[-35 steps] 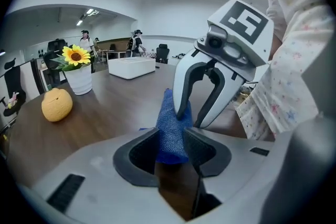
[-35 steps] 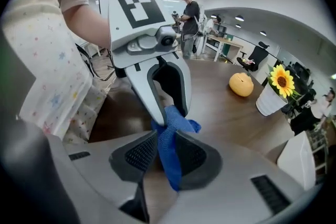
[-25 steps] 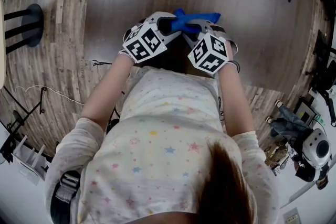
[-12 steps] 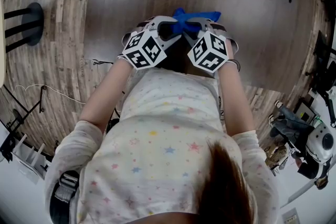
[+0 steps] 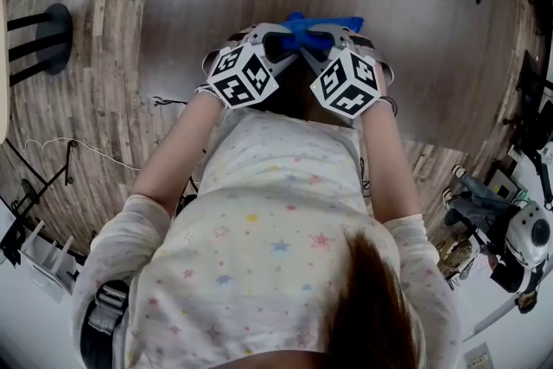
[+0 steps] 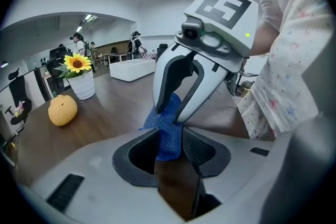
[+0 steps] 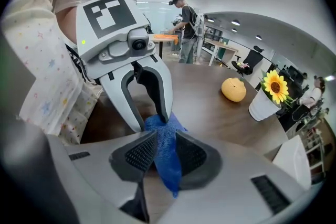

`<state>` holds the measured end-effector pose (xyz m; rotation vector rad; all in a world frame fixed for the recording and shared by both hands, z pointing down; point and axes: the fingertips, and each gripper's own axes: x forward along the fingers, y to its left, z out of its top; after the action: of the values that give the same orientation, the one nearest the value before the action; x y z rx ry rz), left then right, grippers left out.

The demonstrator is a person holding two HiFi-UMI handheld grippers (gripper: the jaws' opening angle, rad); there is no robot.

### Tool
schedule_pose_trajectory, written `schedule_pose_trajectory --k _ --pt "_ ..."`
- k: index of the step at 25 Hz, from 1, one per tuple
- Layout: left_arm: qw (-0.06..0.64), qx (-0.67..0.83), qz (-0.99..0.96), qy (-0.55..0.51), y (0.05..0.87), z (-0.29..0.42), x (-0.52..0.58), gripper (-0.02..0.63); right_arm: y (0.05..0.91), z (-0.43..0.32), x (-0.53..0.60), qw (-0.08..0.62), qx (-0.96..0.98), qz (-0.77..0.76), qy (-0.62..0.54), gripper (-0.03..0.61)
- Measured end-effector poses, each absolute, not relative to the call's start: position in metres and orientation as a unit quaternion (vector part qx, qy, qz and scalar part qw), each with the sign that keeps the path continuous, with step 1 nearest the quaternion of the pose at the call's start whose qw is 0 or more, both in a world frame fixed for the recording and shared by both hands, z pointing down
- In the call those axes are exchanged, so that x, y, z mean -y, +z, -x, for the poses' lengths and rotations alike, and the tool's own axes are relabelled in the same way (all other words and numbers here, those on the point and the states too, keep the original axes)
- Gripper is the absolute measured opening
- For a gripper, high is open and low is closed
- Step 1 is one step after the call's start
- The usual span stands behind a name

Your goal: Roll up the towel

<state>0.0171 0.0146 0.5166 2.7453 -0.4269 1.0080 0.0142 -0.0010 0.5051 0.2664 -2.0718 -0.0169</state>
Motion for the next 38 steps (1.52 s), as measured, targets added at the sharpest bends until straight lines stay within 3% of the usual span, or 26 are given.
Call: schedule_pose_trajectory --k 16,22,38 --pt "0.073 0.166 -0.933 0.309 0.503 -0.018 -0.004 0.137 0.517 -0.025 0.000 0.512 0.852 -0.113 -0.003 0.104" --pt "0.049 0.154 -0.924 0.346 0.514 -0.015 -0.006 0.137 0.516 -0.018 0.011 0.512 0.852 -0.113 -0.009 0.103" --pt "0.061 0.186 -0.914 0.355 0.522 -0.005 0.021 0.137 0.500 -0.010 0.016 0.469 0.873 -0.135 0.006 0.114"
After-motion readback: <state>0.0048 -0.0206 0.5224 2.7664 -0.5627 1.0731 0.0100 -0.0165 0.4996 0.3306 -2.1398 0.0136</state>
